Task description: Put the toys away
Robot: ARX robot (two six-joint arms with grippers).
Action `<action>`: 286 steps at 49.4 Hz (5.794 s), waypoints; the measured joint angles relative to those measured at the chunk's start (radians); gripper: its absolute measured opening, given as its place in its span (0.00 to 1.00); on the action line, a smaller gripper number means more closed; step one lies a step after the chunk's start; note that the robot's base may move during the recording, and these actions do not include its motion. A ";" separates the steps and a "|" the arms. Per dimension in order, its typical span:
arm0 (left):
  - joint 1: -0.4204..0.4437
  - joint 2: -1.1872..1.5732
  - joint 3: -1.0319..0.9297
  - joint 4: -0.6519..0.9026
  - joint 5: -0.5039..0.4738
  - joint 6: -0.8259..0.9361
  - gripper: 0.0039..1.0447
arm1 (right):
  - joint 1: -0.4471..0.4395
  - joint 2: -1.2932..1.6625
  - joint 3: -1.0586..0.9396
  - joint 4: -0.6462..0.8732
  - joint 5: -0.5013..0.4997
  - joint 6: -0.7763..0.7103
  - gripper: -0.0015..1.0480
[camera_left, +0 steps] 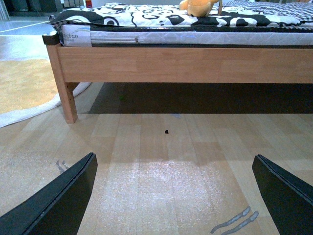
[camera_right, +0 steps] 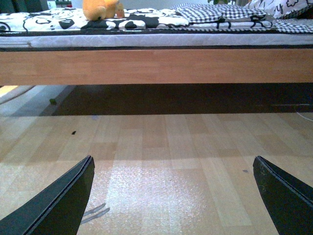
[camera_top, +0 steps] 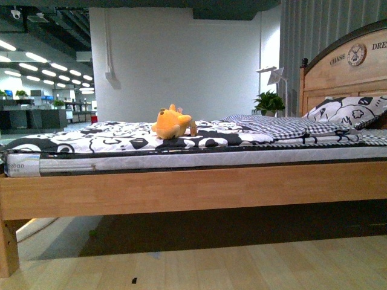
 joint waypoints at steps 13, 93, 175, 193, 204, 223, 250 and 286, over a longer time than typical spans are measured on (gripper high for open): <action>0.000 0.000 0.000 0.000 0.000 0.000 0.94 | 0.000 0.000 0.000 0.000 0.000 0.000 0.94; 0.000 0.000 0.000 0.000 0.001 0.000 0.94 | 0.000 0.000 0.000 0.000 0.001 0.000 0.94; 0.000 0.000 0.000 0.000 0.000 0.000 0.94 | 0.001 0.000 0.000 0.000 -0.003 0.000 0.94; 0.000 0.000 0.000 0.000 0.000 0.000 0.94 | 0.001 0.000 0.000 0.000 -0.003 0.000 0.94; 0.000 0.000 0.000 0.000 0.000 0.000 0.94 | -0.044 0.102 0.039 -0.023 0.002 0.103 0.94; 0.000 0.000 0.000 0.000 0.000 0.000 0.94 | 0.041 0.658 0.462 0.397 -0.009 0.099 0.94; 0.000 0.000 0.000 0.000 0.000 0.000 0.94 | 0.502 1.461 1.154 0.369 0.156 -0.047 0.94; 0.000 0.000 0.000 0.000 0.000 0.000 0.94 | 0.431 1.790 1.351 0.475 0.383 -0.035 0.94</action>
